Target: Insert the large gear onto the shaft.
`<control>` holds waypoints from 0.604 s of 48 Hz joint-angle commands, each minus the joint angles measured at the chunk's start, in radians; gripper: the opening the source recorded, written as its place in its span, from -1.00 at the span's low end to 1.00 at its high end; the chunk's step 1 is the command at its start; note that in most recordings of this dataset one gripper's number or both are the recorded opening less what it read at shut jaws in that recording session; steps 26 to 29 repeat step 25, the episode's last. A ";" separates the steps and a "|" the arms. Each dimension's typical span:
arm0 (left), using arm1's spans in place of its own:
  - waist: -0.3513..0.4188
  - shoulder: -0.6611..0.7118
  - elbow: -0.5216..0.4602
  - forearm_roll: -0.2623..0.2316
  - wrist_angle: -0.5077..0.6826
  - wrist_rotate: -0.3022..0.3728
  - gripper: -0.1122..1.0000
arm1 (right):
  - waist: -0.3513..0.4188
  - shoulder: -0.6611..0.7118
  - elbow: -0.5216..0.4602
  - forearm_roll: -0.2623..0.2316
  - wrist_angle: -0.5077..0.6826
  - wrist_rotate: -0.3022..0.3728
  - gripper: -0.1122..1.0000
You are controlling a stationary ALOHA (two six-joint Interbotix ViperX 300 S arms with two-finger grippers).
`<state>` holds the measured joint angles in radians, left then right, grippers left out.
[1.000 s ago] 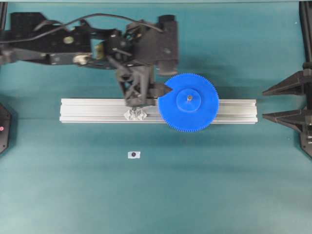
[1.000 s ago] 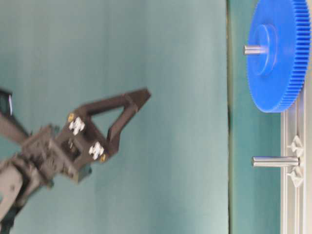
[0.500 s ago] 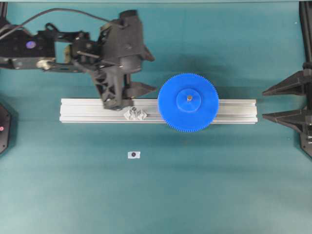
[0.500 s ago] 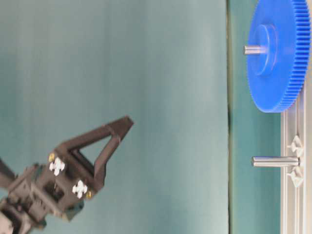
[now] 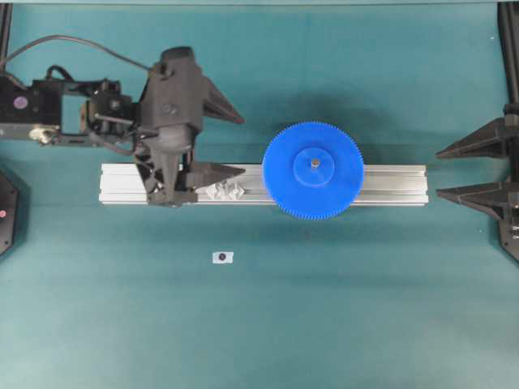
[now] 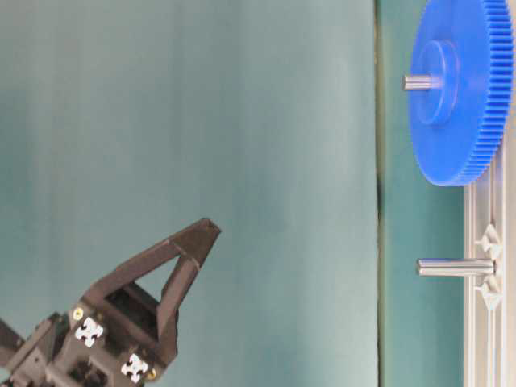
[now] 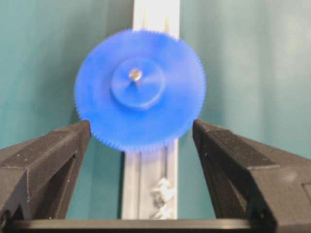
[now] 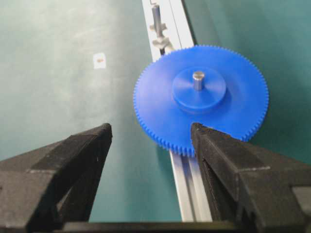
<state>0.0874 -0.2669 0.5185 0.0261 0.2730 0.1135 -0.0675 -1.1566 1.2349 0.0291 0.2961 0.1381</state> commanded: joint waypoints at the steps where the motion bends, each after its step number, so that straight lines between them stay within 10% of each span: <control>1: -0.006 -0.040 0.008 0.002 -0.037 -0.002 0.74 | -0.002 0.000 -0.012 0.000 -0.003 0.008 0.55; 29: -0.044 -0.123 0.124 0.002 -0.114 -0.012 0.74 | -0.005 -0.018 -0.003 0.000 -0.003 0.008 0.55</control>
